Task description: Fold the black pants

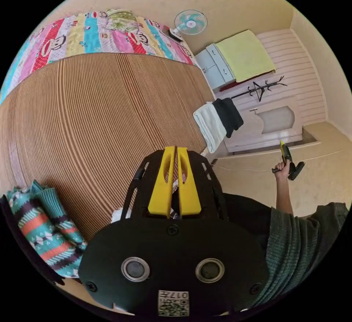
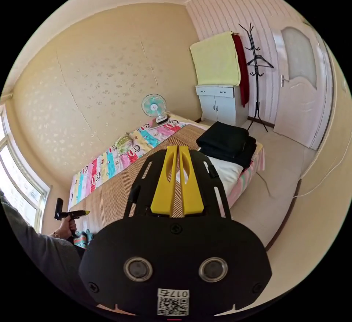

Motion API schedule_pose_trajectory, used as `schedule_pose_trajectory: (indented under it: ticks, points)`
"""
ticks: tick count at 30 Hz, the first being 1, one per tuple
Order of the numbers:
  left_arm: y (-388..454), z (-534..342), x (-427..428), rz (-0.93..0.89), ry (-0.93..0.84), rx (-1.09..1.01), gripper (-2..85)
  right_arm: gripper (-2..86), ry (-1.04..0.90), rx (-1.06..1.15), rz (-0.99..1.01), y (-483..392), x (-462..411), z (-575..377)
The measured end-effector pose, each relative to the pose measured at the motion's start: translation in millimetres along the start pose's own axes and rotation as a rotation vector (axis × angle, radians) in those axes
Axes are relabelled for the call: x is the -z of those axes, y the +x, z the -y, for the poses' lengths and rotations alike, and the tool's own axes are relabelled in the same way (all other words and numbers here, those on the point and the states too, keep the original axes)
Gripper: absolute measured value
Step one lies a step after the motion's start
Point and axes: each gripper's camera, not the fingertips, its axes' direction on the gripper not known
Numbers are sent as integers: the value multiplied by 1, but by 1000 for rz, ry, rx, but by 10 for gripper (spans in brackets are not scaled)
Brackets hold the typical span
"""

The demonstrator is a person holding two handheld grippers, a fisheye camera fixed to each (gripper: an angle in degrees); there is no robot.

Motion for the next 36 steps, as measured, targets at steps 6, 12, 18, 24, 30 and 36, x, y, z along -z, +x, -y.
schedule_pose_trajectory:
  ticks: [6, 12, 18, 24, 30, 36]
  points:
    - [77, 32, -73, -95, -1, -143, -10, 35, -145, -131, -7, 82, -56, 46]
    - [111, 64, -139, -127, -2, -58, -10, 116, -363, -273, 104, 171, -171, 112]
    - [142, 75, -173, -74, 62, 18, -9, 169, -415, -495, 99, 254, -281, 167]
    - [141, 49, -189, -6, 131, 209, -7, 71, -241, -406, 49, 205, -326, 240]
    - [146, 34, -183, 78, 238, 315, -8, 45, -267, 184, 393, -5, -372, 343]
    - [156, 72, -200, 76, 291, 272, -9, 25, -762, 786, 928, -188, -457, 286]
